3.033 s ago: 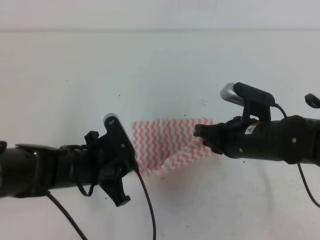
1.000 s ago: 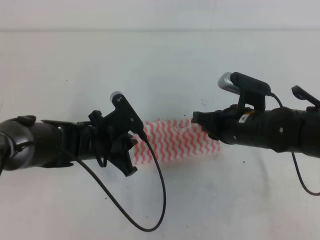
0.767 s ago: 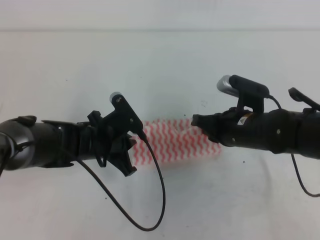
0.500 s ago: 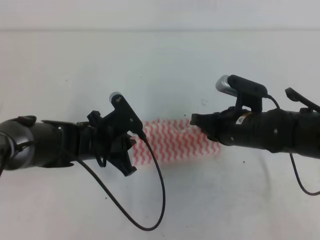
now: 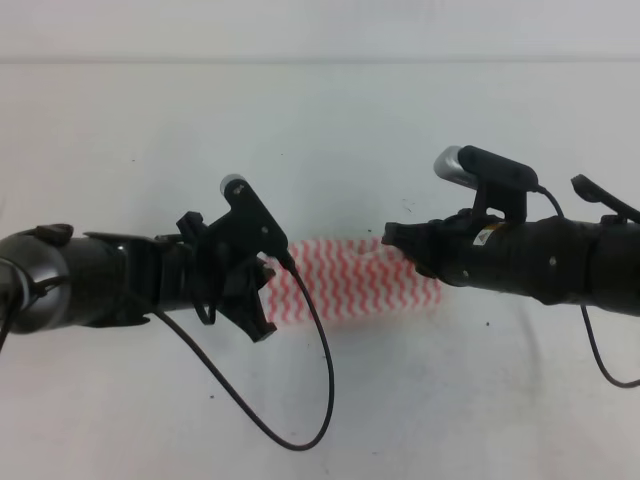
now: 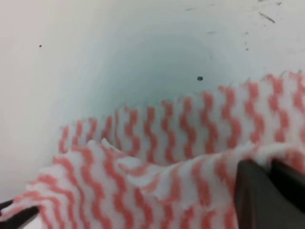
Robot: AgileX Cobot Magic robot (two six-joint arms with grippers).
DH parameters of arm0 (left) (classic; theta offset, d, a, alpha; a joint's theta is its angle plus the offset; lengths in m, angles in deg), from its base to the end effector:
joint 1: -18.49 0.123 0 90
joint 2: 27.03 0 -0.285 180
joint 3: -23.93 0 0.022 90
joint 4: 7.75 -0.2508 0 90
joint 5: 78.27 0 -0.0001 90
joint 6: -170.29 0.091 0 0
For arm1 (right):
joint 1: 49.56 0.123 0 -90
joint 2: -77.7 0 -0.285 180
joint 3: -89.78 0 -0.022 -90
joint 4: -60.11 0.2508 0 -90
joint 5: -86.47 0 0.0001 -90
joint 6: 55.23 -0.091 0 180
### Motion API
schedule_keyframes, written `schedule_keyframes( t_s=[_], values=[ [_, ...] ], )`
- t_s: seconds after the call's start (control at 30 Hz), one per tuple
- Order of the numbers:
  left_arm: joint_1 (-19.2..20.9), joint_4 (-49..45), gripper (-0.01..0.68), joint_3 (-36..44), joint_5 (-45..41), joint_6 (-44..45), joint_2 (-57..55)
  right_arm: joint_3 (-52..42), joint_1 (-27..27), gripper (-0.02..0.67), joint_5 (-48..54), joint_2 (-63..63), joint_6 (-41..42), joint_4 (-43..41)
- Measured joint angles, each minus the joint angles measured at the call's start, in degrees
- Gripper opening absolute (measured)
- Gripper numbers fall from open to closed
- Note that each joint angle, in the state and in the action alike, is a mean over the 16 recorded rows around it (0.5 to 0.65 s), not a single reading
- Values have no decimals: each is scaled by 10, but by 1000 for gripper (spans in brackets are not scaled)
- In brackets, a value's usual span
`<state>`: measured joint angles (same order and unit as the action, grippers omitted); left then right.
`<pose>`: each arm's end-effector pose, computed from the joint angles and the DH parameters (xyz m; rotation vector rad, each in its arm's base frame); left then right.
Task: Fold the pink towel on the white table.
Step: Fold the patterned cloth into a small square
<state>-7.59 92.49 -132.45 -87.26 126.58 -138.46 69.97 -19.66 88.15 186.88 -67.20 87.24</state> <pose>0.3191 -0.1719 0.1645 1.2602 1.9474 -0.0931 0.3215 0.1863 0.1923 0.1819 2.3546 0.6298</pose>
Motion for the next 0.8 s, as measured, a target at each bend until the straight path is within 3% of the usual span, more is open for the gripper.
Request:
schedule_keyframes(
  t_s=[0.8],
  values=[
    [1, 0, 0, -13, 8, -4, -8, 32, -12, -2, 36, 17, 1, -12]
  ],
)
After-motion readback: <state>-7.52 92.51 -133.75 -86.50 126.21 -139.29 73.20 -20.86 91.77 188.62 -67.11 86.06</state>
